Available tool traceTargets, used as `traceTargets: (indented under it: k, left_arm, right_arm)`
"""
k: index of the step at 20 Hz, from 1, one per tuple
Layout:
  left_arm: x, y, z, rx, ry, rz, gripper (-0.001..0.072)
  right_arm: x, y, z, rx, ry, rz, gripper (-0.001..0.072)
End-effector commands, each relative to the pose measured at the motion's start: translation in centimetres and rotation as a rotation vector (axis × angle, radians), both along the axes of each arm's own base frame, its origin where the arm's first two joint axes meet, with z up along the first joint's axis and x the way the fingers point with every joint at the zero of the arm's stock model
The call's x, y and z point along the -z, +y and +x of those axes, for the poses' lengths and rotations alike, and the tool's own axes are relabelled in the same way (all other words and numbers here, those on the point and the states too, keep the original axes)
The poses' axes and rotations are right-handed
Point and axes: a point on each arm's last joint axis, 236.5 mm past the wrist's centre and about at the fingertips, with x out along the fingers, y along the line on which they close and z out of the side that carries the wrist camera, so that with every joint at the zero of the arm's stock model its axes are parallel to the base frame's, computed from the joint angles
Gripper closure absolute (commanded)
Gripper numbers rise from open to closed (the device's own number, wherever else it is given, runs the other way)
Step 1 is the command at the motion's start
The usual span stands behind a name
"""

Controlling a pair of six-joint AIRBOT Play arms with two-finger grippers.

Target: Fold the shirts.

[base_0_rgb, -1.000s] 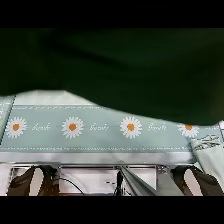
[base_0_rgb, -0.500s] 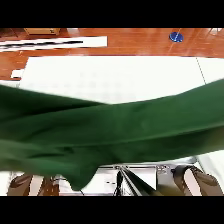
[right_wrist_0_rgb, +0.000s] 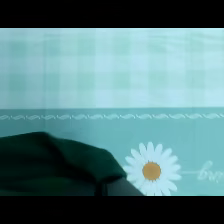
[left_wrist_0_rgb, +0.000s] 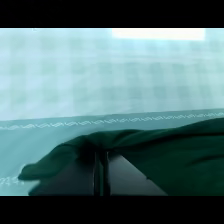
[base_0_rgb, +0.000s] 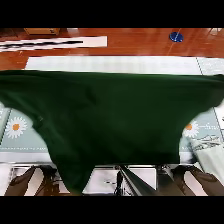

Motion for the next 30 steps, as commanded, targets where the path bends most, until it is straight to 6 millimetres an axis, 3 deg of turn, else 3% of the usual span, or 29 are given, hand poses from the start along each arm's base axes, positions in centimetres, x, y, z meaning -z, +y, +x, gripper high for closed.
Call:
traceTargets:
  k: [1, 5, 9, 14, 17, 19, 22, 24, 27, 30]
  left_arm:
    - [6.4, 0.1, 6.2, 0.053, 0.117, -0.116, 0.0686]
    - [11.1, -3.0, 14.9, 0.134, 0.107, -0.140, 0.0687]
    - [16.7, -5.4, 21.5, 0.153, 0.089, -0.126, 0.0686]
    - [24.4, -7.3, 25.2, 0.165, 0.161, -0.112, 0.0686]
    - [26.7, -8.0, 26.3, 0.235, 0.125, -0.031, 0.0686]
    - [27.0, -7.3, 27.8, 0.208, 0.075, 0.001, 0.0686]
    - [27.0, -6.5, 29.3, 0.175, 0.024, 0.037, 0.0686]
    - [27.7, -6.8, 28.4, 0.207, 0.061, 0.039, 0.0686]
    - [30.2, -6.7, 25.3, 0.285, 0.204, 0.089, 0.0686]
    - [32.2, -7.1, 24.0, 0.295, 0.295, 0.065, 0.0686]
  right_arm:
    - [6.1, -0.3, 8.3, -0.030, 0.024, 0.055, 0.0686]
    - [9.2, 1.6, 16.3, -0.074, -0.088, 0.199, 0.0686]
    - [12.4, 0.4, 20.5, -0.059, -0.133, 0.187, 0.0686]
    - [16.2, -1.3, 24.1, -0.013, -0.165, 0.164, 0.0686]
    - [17.0, -2.9, 26.5, 0.038, -0.239, 0.137, 0.0686]
    - [17.6, -3.7, 27.6, 0.063, -0.270, 0.123, 0.0686]
    - [19.5, -3.7, 27.6, 0.064, -0.233, 0.129, 0.0686]
    - [20.2, -2.9, 26.5, 0.038, -0.173, 0.145, 0.0686]
    - [22.6, -2.3, 22.4, -0.038, 0.024, 0.120, 0.0686]
    - [25.8, -3.1, 19.0, -0.052, 0.209, 0.078, 0.0686]
